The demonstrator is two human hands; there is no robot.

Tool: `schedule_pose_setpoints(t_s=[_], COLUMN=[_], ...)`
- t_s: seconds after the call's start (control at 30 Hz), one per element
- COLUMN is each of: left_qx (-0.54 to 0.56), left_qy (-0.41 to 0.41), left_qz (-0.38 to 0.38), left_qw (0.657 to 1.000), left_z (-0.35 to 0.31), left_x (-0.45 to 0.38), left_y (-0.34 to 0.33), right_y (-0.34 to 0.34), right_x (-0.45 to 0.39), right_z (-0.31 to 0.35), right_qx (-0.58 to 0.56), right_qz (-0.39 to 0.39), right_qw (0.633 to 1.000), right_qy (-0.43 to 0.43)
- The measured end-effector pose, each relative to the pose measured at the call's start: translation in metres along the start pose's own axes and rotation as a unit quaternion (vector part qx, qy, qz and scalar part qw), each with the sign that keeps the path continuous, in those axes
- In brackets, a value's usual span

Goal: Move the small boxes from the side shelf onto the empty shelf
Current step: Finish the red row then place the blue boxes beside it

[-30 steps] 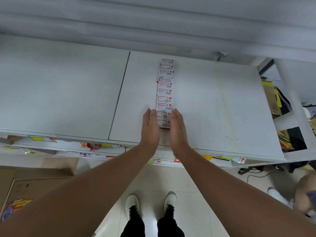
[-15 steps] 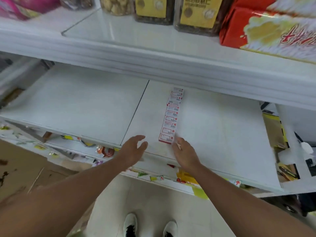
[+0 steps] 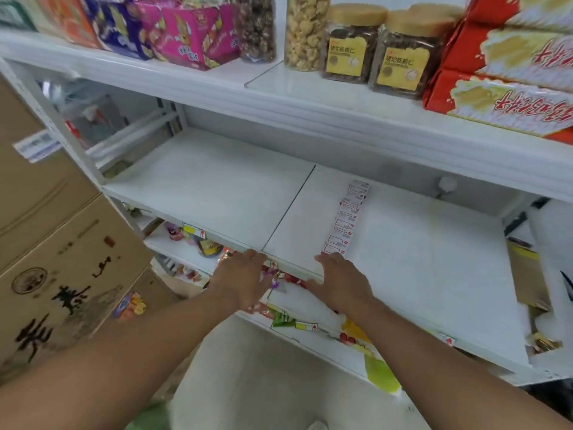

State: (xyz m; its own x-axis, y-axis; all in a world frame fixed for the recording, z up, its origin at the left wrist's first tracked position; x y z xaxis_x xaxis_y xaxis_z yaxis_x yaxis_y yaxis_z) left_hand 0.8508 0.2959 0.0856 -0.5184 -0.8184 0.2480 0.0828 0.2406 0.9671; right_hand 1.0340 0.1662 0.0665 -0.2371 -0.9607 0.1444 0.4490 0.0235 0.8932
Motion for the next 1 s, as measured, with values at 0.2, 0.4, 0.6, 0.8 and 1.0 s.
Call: schedule_pose_setpoints(t_s=[0.2,0.4,0.6,0.8,1.0], left_qx=[0.023,0.051,0.067,0.09,0.057], left_qy=[-0.006,0.048,0.117,0.178,0.281], left_qz=[-0.062,-0.079,-0.057,-0.059,-0.061], left_qw=[0.998,0.994,0.989,0.978,0.956], left_z=[0.032,0.099,0.159,0.21,0.236], left_x=[0.064,0.132,0.207,0.274,0.359], left_y=[0.02,0.018,-0.014,-0.013,-0.028], right_y=[0.003,-0.017,-0.052,-0.066,-0.094], right_x=[0.042,0.081,0.117,0.123,0.142], right_z=[0.064,0.143,0.212,0.287,0.336], right_qx=[0.051,0.075,0.098,0.107,0.062], right_qz=[-0.004,0.017,0.058,0.065,0.096], right_qw=[0.999,0.996,0.989,0.975,0.95], right_qy=[0.016,0.051,0.096,0.183,0.29])
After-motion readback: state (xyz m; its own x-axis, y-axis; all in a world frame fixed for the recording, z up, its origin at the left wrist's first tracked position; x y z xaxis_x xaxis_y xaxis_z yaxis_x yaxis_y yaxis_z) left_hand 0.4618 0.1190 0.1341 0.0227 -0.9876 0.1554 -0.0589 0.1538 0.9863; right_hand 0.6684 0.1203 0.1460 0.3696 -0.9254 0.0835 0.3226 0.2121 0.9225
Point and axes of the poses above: each hand's wrist, its own x-axis away from the middle knuckle, its own y-axis out of the back of the hand, z = x × y, the point moved 8 cm from there along -x, towards the middle knuckle, and after that the axes turned 15 degrees about y, right-handed, at the moved point
